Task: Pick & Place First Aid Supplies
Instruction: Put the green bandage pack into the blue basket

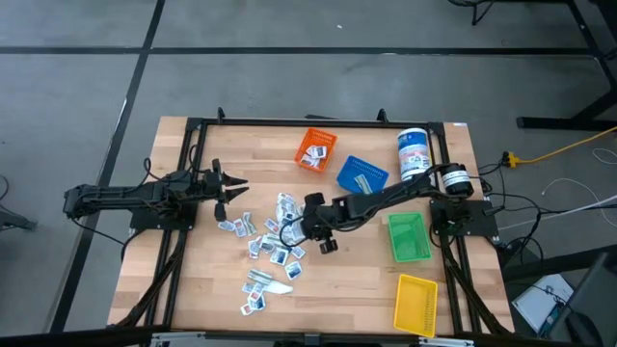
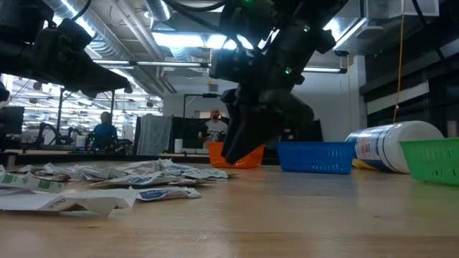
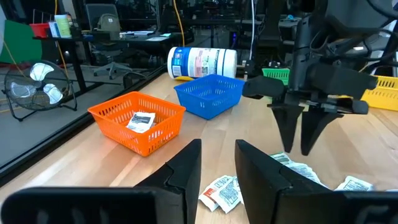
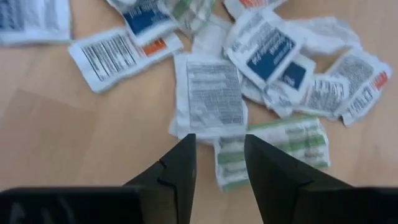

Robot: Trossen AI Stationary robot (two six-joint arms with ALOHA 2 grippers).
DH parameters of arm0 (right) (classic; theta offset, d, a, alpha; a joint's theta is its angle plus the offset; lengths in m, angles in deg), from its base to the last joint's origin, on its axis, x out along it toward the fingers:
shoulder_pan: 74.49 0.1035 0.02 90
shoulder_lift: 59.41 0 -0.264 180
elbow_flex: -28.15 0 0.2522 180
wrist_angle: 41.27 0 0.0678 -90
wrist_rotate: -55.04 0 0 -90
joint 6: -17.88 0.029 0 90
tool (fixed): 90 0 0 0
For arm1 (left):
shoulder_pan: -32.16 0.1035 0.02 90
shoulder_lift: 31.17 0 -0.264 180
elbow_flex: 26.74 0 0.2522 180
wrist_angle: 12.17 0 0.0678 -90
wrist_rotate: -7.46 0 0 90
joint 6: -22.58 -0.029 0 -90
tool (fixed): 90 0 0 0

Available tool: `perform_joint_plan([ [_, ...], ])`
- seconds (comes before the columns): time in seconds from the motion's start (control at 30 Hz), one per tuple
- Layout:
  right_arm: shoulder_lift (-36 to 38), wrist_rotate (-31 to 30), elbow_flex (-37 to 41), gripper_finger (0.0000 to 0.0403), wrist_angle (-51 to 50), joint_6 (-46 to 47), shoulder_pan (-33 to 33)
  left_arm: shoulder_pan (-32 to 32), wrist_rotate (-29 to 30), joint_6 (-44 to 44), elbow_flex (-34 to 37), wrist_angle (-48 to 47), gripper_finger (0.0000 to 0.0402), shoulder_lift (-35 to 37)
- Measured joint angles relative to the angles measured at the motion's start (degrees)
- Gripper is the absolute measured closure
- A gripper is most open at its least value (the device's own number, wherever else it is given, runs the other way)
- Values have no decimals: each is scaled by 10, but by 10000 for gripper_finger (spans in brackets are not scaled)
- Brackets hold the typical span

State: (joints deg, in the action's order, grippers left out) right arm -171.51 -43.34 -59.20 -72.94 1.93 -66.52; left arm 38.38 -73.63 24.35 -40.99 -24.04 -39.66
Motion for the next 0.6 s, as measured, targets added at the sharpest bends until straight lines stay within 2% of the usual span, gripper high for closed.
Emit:
perform_joint_plan([
  [0.6, -26, -6, 0, 269, -3, 11, -25, 0, 0, 0, 0, 0, 310, 0],
])
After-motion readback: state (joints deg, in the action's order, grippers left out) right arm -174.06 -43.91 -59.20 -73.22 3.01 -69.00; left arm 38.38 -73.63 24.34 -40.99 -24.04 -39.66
